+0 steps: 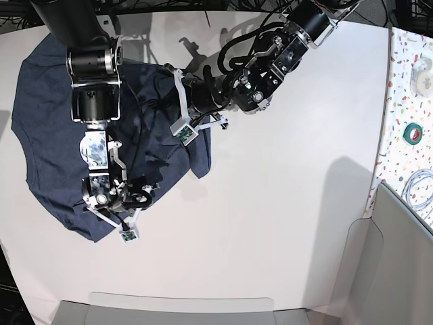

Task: Layout the t-shirt on the table in an organized manner, then fold the t-shirt properly
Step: 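Lower the right gripper onto the shirt hem and grasp it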

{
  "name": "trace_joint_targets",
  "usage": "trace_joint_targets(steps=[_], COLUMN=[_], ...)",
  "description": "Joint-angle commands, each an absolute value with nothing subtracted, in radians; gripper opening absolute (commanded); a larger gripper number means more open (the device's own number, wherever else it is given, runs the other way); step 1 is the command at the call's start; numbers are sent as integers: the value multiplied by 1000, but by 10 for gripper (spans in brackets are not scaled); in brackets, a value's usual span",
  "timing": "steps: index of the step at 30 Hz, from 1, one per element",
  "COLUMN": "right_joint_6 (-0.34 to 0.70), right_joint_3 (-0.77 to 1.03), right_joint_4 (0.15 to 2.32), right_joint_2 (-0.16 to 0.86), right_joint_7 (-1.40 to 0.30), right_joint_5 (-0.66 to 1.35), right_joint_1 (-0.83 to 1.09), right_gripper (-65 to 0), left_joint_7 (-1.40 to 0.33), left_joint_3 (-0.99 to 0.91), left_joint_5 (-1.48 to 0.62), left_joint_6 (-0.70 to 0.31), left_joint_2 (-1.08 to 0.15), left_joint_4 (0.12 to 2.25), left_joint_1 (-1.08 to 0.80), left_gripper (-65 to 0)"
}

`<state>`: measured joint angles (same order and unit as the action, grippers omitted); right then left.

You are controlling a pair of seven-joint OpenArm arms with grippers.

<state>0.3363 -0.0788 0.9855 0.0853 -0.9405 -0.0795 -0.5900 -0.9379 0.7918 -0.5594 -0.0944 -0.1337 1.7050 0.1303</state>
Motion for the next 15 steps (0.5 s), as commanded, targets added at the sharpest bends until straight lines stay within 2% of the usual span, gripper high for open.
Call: trace_joint_targets(steps=[1,3,5,8,10,11,15], right_joint_6=[335,335,335,335,325,303,197], right_joint_3=[-82,-84,-84,-81,-70,-65,-65], right_joint_4=[961,892,825,760,746,745,748], right_joint_2=[94,97,99,104,104,104,102], right_joint_7=[-915,-892,-862,-831,-823,-823,-823], right_joint_5=[-84,-85,-108,-202,-278,-315,-415], right_joint_1=[-630,-653,-676,-702,-707,-710,-720], right_gripper=[-257,-260,-309,-484,-628,-650,-650], left_joint_7=[-920,-921,-920,-920,-920,-920,-918], left_joint_3=[789,789,789,789,789,789,788], left_joint_5=[-564,-564,-564,-564,-564,-564,-564], left_joint_6=[-97,-97,-97,-97,-97,-97,-97], left_joint_2=[-130,-130,-130,-131,-131,-131,-148], left_joint_4=[1721,1721,1721,1721,1721,1721,1721], left_joint_1=[143,139,127,125,117,117,119], left_gripper=[-598,-599,-599,-599,-599,-599,-599])
